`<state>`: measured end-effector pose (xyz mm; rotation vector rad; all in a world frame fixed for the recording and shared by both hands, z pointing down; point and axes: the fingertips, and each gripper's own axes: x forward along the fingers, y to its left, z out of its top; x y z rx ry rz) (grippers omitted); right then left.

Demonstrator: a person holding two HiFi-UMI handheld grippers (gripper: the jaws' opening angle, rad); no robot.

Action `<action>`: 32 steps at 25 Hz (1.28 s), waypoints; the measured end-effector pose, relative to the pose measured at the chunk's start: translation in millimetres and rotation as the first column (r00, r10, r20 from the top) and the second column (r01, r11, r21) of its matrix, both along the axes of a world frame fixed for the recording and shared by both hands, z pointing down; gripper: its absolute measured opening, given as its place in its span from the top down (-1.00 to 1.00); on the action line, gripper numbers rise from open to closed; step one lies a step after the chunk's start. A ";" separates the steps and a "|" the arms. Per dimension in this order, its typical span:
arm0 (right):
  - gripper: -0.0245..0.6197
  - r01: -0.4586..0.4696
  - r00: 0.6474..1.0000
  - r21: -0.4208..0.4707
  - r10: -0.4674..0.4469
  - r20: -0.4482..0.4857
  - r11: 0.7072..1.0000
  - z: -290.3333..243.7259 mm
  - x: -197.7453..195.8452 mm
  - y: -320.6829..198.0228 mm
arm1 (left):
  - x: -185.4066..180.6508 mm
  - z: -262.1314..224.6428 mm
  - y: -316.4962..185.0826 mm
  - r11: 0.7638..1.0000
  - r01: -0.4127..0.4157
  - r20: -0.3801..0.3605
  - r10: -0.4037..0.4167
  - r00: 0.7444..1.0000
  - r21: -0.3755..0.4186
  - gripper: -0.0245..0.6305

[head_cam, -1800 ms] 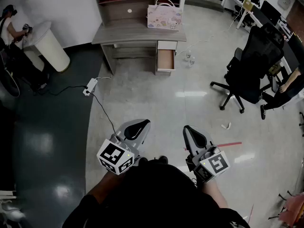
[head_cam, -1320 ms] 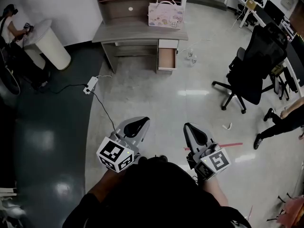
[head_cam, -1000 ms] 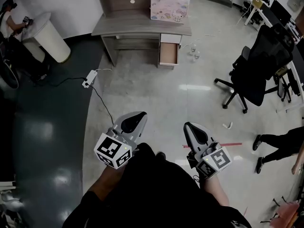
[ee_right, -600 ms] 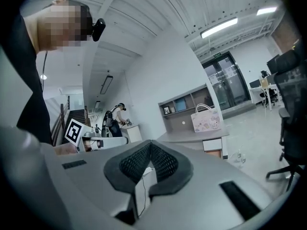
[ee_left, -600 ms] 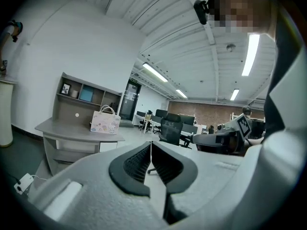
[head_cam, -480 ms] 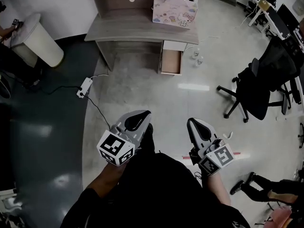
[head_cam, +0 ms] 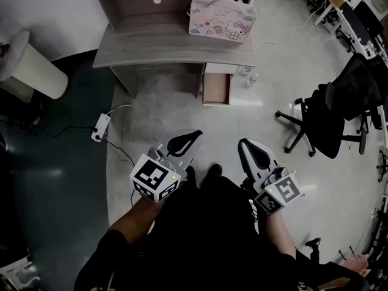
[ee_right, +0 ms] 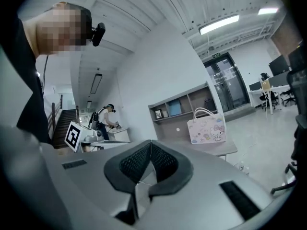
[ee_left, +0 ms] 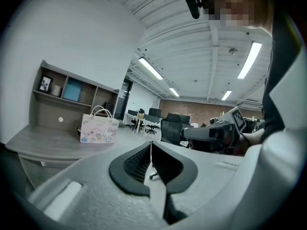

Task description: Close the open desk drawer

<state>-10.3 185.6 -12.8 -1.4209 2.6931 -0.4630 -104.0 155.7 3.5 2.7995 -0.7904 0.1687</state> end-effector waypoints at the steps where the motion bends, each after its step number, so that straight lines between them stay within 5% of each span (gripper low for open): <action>1: 0.89 0.007 1.000 -0.006 -0.007 -0.008 1.000 3.0 0.2 -10.9 | 4.4 3.2 -11.3 1.000 -0.005 0.002 0.005 1.000 -0.005 0.89; 8: 0.89 0.025 0.998 -0.053 -0.022 0.061 0.998 26.7 34.2 -84.7 | 42.1 25.7 -85.0 0.999 0.008 0.031 -0.006 0.999 -0.043 0.89; 18: 0.88 0.113 0.994 -0.099 -0.111 0.021 0.989 74.6 105.4 -206.7 | 103.5 44.2 -206.8 0.994 0.086 0.073 -0.080 0.994 -0.072 0.89; 32: 0.89 0.052 0.998 -0.145 -0.045 0.049 0.988 175.5 89.7 -306.5 | 103.8 184.6 -288.6 0.989 0.074 0.107 -0.060 0.992 -0.130 0.89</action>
